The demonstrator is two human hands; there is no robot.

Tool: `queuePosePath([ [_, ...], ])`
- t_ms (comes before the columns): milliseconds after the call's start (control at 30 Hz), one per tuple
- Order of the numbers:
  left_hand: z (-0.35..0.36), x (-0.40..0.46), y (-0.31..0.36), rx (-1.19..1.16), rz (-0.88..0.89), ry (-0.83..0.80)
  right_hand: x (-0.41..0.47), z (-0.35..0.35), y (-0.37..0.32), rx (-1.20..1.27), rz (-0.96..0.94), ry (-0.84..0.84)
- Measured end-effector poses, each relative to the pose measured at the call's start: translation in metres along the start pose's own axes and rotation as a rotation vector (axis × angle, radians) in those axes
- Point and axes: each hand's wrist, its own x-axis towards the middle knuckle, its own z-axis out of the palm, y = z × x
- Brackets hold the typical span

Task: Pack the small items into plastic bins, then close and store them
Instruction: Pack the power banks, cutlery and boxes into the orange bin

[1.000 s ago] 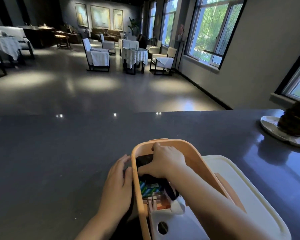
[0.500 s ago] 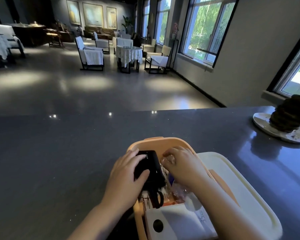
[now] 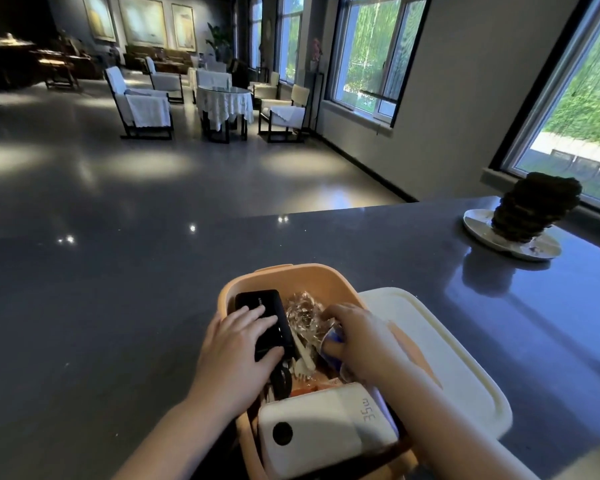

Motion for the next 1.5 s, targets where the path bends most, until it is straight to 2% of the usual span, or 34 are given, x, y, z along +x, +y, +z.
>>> queuePosePath([
  [300, -0.004, 0.002, 0.0, 0.048, 0.011, -0.041, -0.003, -0.001, 0.004, 0.118, 0.109, 0.096],
  [600, 0.001, 0.008, 0.005, 0.127, 0.024, 0.045, -0.004, 0.007, 0.002, 0.021, 0.108, 0.106],
  [767, 0.002, 0.007, 0.007, 0.081, 0.031, 0.07, -0.01, 0.003, -0.002, 0.101, 0.049, 0.123],
  [867, 0.0, 0.002, 0.005, -0.037, 0.019, 0.111, -0.017, -0.012, 0.006, 0.34, 0.105, 0.243],
  [933, 0.0, -0.009, 0.003, -0.167, -0.013, 0.144, -0.024, -0.026, 0.024, 0.451, 0.16, 0.41],
  [1000, 0.003, -0.021, 0.003, -0.28, -0.049, 0.139, -0.027, -0.033, 0.055, 0.438, 0.251, 0.563],
  [1033, 0.005, -0.025, 0.004, -0.318, -0.067, 0.129, -0.027, -0.031, 0.07, 0.399, 0.318, 0.571],
  [1100, 0.005, -0.026, 0.005, -0.338, -0.084, 0.121, -0.022, -0.017, 0.092, 0.301, 0.437, 0.449],
  [1200, 0.007, -0.021, 0.004, -0.268, -0.085, 0.092, -0.016, 0.014, 0.113, 0.201, 0.519, 0.26],
  [1300, 0.007, -0.021, 0.004, -0.261, -0.079, 0.077, -0.015, 0.032, 0.126, 0.119, 0.554, 0.236],
  [1500, 0.007, -0.021, 0.004, -0.279, -0.098, 0.09, -0.012, 0.045, 0.137, 0.093, 0.561, 0.313],
])
